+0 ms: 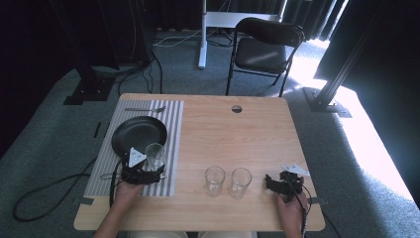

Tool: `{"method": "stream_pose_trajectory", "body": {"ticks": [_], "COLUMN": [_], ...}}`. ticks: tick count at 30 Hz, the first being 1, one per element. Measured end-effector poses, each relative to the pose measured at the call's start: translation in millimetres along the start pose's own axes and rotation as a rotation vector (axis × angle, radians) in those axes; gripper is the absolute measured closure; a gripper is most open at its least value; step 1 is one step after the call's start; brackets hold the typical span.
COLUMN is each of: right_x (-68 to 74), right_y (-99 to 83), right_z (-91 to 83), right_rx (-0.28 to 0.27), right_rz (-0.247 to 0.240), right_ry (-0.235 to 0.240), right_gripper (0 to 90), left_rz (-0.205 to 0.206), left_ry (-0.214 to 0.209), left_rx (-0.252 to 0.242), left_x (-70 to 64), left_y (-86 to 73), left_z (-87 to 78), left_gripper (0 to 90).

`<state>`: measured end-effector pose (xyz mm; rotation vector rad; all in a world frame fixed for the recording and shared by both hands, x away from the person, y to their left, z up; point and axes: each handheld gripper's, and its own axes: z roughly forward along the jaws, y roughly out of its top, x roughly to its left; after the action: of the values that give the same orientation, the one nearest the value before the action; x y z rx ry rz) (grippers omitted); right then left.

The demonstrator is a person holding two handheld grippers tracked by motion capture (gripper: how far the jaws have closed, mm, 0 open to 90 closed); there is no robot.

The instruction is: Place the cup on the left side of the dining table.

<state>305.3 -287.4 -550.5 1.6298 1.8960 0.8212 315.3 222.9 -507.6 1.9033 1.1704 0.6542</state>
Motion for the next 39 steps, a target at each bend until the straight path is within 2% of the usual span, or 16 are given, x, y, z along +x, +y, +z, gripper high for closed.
{"method": "stream_pose_trajectory", "body": {"ticks": [1,2,3,6,8,12,21,29,31,34,39], "right_x": [0.0,0.0,0.0,0.1,0.1,0.1,0.2,0.2,0.1,0.1,0.1], "right_y": [0.0,0.0,0.0,0.1,0.0,0.0,0.1,0.1,0.1,0.1,0.1], "right_z": [-0.1,-0.1,-0.1,-0.1,-0.1,-0.1,-0.1,-0.1,-0.1,-0.1,-0.1], "right_rx": [0.001,0.001,0.001,0.001,0.001,0.001,0.001,0.001,0.001,0.001,0.001], "right_rz": [-0.001,-0.001,-0.001,0.001,0.0,0.0,0.001,0.002,0.001,0.001,0.001], "right_ry": [0.0,0.0,0.0,0.0,0.0,0.0,0.0,0.0,0.0,0.0,0.0], "right_gripper": [13.2,13.2,13.2,13.2,13.2,13.2,13.2,13.2,13.2,13.2,13.2], "left_rz": [0.006,0.006,0.0,0.023,-0.018,-0.066,-0.101,-0.14,-0.142,-0.166,-0.169], "left_ry": [0.027,0.027,0.058,0.081,0.077,0.077,0.092,0.129,0.149,0.157,0.191], "left_rx": [-0.02,-0.02,-0.036,-0.023,-0.026,-0.023,0.016,0.024,0.027,0.054,0.09], "left_x": [0.0,0.0,0.7,1.9,5.6,10.9,15.5,20.2,22.7,27.4,31.4], "left_y": [-2.3,-2.3,-5.1,-8.2,-10.4,-15.8,-34.4,-45.5,-47.5,-50.7,-53.8], "left_z": [-2.2,-2.2,-6.3,-10.9,-15.6,-21.7,-27.8,-33.6,-35.9,-36.6,-38.6], "left_gripper": [2.7,2.7,2.7,2.7,2.7,2.7,2.7,2.7,2.7,2.7,2.7]}}
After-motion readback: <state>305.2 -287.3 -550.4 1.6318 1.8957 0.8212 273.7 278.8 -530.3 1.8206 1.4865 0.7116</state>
